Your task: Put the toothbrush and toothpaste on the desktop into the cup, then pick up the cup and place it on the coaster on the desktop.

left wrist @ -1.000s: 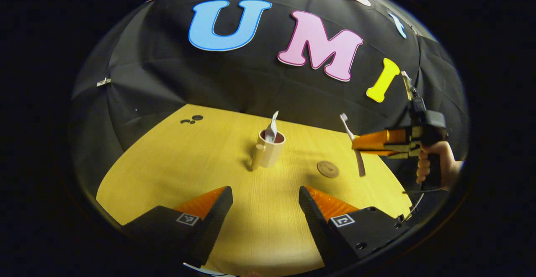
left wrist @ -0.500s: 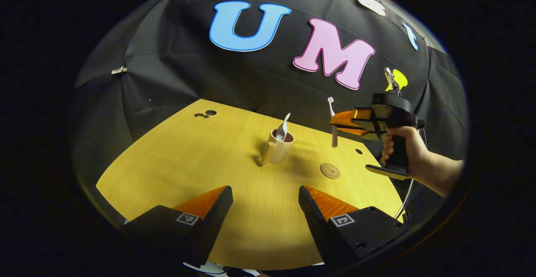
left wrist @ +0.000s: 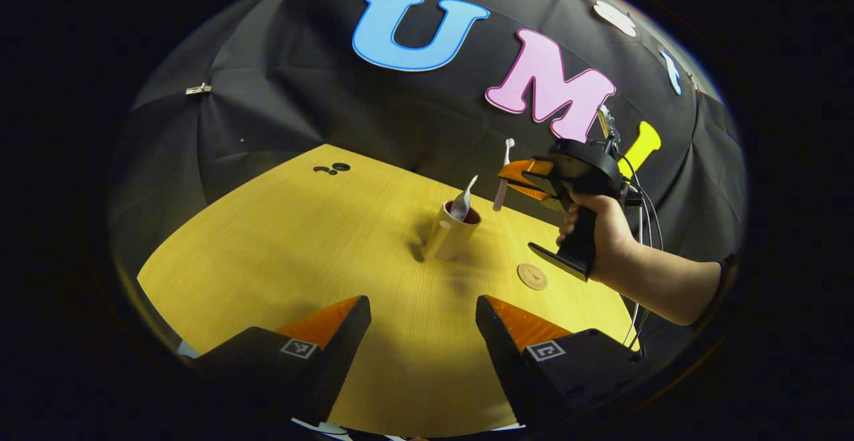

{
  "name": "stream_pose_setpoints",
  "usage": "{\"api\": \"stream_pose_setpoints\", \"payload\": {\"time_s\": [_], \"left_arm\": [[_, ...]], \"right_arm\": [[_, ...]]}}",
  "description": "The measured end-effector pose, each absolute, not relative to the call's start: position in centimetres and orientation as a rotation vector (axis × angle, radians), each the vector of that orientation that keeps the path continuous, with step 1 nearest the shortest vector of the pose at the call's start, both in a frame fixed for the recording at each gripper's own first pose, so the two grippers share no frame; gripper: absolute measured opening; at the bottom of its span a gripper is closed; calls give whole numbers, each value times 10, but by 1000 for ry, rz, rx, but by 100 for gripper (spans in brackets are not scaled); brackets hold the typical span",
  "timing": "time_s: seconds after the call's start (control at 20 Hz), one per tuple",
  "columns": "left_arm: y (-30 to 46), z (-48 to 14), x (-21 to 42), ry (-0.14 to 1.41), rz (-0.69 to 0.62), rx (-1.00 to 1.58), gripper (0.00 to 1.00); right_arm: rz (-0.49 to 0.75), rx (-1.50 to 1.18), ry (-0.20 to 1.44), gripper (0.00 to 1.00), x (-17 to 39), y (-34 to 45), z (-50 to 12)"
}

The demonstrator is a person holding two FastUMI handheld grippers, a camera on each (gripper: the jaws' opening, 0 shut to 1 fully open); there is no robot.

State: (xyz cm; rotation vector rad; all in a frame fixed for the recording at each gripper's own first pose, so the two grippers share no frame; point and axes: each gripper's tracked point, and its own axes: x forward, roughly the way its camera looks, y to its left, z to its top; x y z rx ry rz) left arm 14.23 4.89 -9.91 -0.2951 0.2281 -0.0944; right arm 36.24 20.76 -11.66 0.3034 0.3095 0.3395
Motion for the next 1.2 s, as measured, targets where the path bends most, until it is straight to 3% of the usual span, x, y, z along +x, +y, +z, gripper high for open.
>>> {"api": "stream_pose_setpoints", "payload": {"time_s": [0.25, 0.85, 1.2], "left_arm": [[59, -105, 150, 218, -90, -273, 98], [49, -137, 156, 279, -140, -219, 98], [41, -121, 170, 258, -164, -185, 98]], "right_arm": [[333, 285, 189, 5, 374, 211, -127], [271, 196, 88, 5, 363, 211, -185], [269, 182, 83, 20, 346, 189, -173]]}}
